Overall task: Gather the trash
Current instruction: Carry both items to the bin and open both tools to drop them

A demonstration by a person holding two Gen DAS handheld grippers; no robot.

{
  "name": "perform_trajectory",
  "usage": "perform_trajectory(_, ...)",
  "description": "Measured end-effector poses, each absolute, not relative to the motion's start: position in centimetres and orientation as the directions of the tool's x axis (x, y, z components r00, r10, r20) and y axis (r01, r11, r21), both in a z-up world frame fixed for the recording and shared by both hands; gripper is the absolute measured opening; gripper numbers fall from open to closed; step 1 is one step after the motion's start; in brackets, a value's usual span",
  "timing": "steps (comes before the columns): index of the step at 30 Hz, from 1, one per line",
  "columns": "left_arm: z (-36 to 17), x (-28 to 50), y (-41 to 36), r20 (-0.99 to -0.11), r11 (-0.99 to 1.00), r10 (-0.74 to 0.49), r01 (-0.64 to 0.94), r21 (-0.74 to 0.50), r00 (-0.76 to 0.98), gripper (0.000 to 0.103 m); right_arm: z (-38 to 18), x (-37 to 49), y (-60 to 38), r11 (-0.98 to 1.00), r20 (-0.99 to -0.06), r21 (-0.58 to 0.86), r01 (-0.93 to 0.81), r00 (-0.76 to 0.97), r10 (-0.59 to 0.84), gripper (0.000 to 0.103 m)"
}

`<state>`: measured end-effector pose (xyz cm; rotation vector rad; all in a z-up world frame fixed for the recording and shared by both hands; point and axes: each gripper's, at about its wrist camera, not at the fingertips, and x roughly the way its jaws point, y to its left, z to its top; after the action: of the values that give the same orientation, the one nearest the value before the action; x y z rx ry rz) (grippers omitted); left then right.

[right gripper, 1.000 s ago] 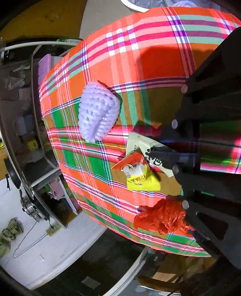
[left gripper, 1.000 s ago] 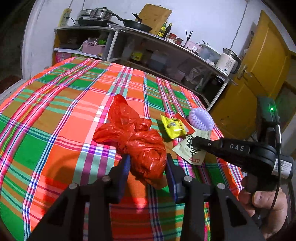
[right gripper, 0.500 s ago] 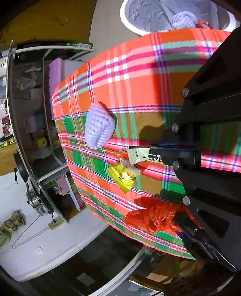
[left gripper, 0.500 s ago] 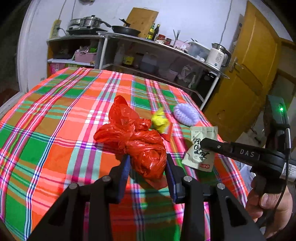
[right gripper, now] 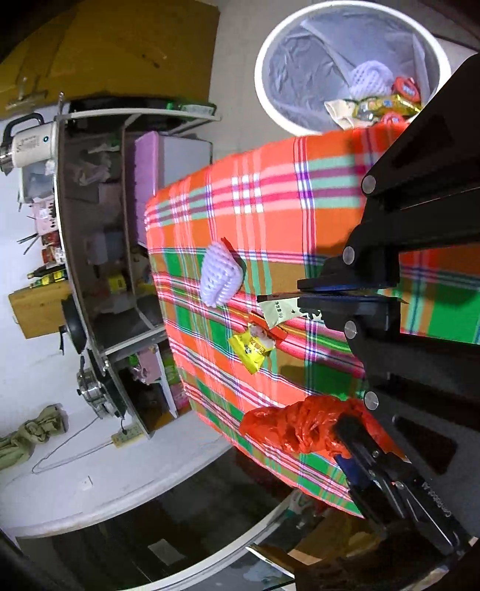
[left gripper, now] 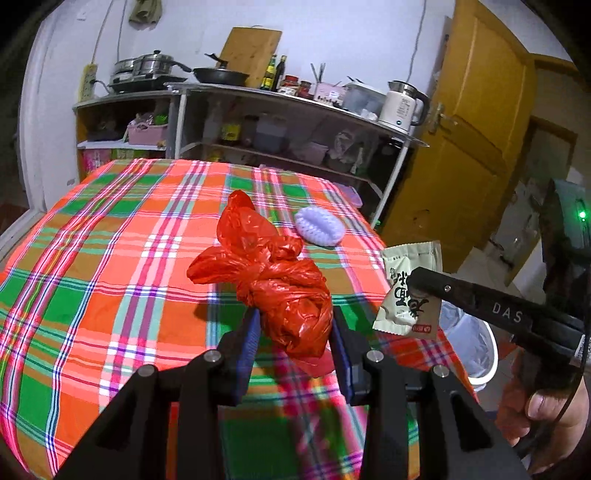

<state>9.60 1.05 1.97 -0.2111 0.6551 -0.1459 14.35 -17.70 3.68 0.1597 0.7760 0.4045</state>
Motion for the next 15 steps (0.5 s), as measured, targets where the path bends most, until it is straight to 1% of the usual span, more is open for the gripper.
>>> perform_trajectory(15, 3.7, 8.9, -4.9, -0.574, 0.963, -0.267, 0.190, -0.193, 0.774, 0.039, 5.3, 11.0, -24.1, 0.924, -0.598, 0.304, -0.230, 0.709, 0.374, 0.002)
